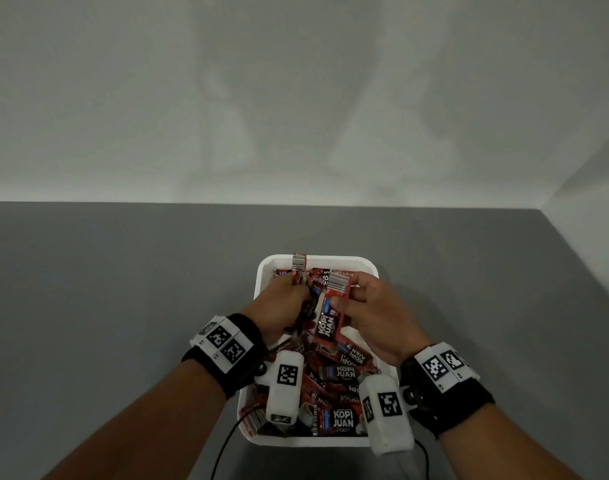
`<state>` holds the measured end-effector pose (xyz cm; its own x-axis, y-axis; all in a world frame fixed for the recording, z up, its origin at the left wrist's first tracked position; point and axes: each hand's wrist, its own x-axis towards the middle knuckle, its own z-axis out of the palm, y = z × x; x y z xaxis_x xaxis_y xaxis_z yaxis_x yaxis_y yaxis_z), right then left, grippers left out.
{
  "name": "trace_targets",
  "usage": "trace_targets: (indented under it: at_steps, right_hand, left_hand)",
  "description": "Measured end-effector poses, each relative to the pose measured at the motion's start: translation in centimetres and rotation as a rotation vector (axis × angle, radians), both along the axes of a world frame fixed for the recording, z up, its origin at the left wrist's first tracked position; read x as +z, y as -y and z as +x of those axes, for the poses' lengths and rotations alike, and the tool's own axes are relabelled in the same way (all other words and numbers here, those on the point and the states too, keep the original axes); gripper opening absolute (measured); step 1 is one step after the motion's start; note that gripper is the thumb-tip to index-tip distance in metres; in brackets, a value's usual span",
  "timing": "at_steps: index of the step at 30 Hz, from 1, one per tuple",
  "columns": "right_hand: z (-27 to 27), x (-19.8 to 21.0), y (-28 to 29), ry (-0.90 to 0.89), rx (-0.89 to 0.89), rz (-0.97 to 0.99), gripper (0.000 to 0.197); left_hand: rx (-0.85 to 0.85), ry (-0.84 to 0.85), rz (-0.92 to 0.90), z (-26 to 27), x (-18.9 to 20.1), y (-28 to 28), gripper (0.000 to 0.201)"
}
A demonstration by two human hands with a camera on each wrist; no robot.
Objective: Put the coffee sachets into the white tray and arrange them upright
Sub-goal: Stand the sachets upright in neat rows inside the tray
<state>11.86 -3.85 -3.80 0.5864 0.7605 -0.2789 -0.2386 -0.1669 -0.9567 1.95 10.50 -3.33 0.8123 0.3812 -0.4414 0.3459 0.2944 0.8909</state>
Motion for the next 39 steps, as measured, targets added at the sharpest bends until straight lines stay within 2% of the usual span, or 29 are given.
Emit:
trace_targets:
  at_steps: [2, 3, 4, 7, 10, 12, 14, 16, 18, 20, 25, 34, 37, 39]
  right_hand:
    - [-0.4, 0.4, -0.6, -0.010, -0.033, 0.037, 0.025]
    - [-0.6, 0.6, -0.8, 0.018, -0.044, 0.045, 0.024]
    - [-0.8, 0.8, -1.0, 0.057, -0.049, 0.051, 0.024]
    - [-1.4, 1.8, -1.4, 0.264, -0.033, 0.050, 0.033]
    - [-1.6, 1.8, -1.5, 0.586, 0.021, -0.065, 0.048]
    - [-1.3, 1.7, -1.2, 0.644, 0.046, -0.128, 0.062]
    - [-0.7, 1.9, -0.5, 0.642, 0.171, -0.128, 0.094]
    - [-0.4, 2.8, -0.1, 0.786, 0.405, -0.173, 0.122]
    - [-0.5, 3.4, -0.3, 0.962, 0.576, -0.244, 0.137]
    - [-0.4, 3.4, -0.7, 1.028, 0.605, -0.283, 0.140]
    - [0.1, 3.3, -0.8, 1.024, 0.552, -0.259, 0.126]
    - [-0.5, 3.3, -1.2, 0.932, 0.505, -0.216, 0.127]
    - [-0.3, 3.5, -1.1, 0.796, 0.488, -0.210, 0.133]
    - [-0.1, 3.5, -1.2, 0.616, 0.359, -0.142, 0.111]
  left_hand:
    - [0.096, 0.081, -0.380, 0.1, 0.3, 0.7, 0.032]
    - [0.104, 0.105, -0.504, 0.1, 0.4, 1.0, 0.039]
    - [0.083, 0.122, -0.553, 0.1, 0.2, 1.0, 0.048]
    - [0.012, 0.117, -0.477, -0.1, 0.4, 1.8, 0.053]
    - [0.094, 0.094, -0.435, -0.3, 0.9, 2.6, 0.031]
    - [0.132, 0.073, -0.443, -0.4, 0.9, 2.5, 0.020]
    - [0.132, 0.075, -0.457, -0.6, 0.9, 2.2, 0.017]
    - [0.120, 0.078, -0.427, -0.6, 0.9, 2.1, 0.016]
    - [0.095, 0.115, -0.439, -0.7, 1.3, 2.5, 0.014]
    - [0.085, 0.147, -0.473, -0.6, 1.5, 2.9, 0.014]
    - [0.077, 0.183, -0.493, -0.8, 1.6, 2.9, 0.019]
    - [0.099, 0.256, -0.378, -0.8, 1.7, 3.5, 0.018]
    - [0.073, 0.260, -0.288, -1.0, 1.5, 3.1, 0.018]
    - [0.022, 0.271, -0.204, -1.1, 1.3, 2.8, 0.019]
